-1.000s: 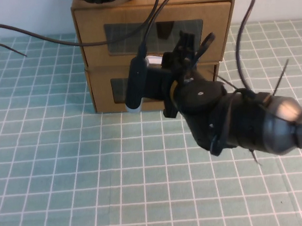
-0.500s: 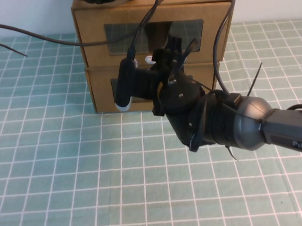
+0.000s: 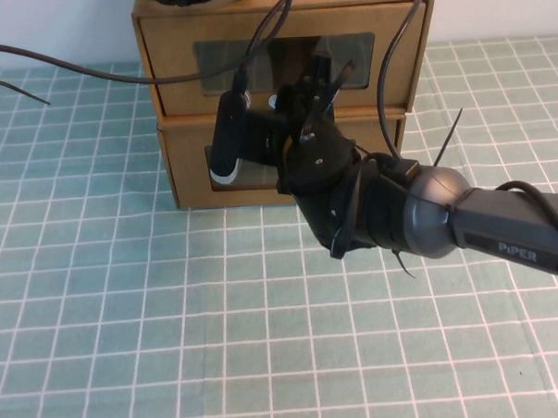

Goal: Open the shoe box
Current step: 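Pull the top drawer of the cardboard box fully open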

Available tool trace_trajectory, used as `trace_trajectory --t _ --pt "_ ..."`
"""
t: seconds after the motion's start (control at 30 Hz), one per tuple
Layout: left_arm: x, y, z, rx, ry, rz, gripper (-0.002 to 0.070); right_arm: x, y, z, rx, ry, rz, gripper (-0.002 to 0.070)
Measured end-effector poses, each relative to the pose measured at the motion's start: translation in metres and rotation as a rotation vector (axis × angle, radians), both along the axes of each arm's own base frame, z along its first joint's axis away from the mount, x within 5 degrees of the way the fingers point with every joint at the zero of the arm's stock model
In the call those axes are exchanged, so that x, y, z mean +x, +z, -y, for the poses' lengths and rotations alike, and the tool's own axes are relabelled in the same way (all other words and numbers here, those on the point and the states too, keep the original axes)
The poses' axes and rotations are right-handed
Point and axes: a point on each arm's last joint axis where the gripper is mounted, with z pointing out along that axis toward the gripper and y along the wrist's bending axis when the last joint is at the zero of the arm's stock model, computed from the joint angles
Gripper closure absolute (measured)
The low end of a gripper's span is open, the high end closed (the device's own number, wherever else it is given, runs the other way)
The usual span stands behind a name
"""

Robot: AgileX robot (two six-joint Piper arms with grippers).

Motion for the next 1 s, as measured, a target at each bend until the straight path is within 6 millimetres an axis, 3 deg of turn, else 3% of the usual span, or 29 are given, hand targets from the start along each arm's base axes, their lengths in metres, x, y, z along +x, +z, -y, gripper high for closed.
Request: trace_trajectory --t 0.07,0.17,0.57,0.8,1.0 --pt "0.0 0.0 0.0 -0.001 0.001 0.001 0.068 0.0 0.0 0.0 0.006 -0.004 -0.001 0.0597" --pt "0.0 0.0 0.0 -0.006 0.003 -0.001 0.068 0.0 -0.001 0.0 0.015 -0.017 -0.009 0.065" --pt "0.002 -0.002 0.002 -0.039 0.009 -0.039 0.068 -0.009 0.004 0.0 0.045 -0.049 -0.025 0.0659" --pt "0.003 -0.003 -0.001 -0.037 0.014 -0.043 0.068 -0.041 0.003 -0.001 0.005 -0.026 -0.041 0.0662" --pt "0.005 -0.003 -0.006 -0.042 0.018 -0.049 0.068 -0.083 0.001 0.0 0.004 0.021 -0.069 0.0663"
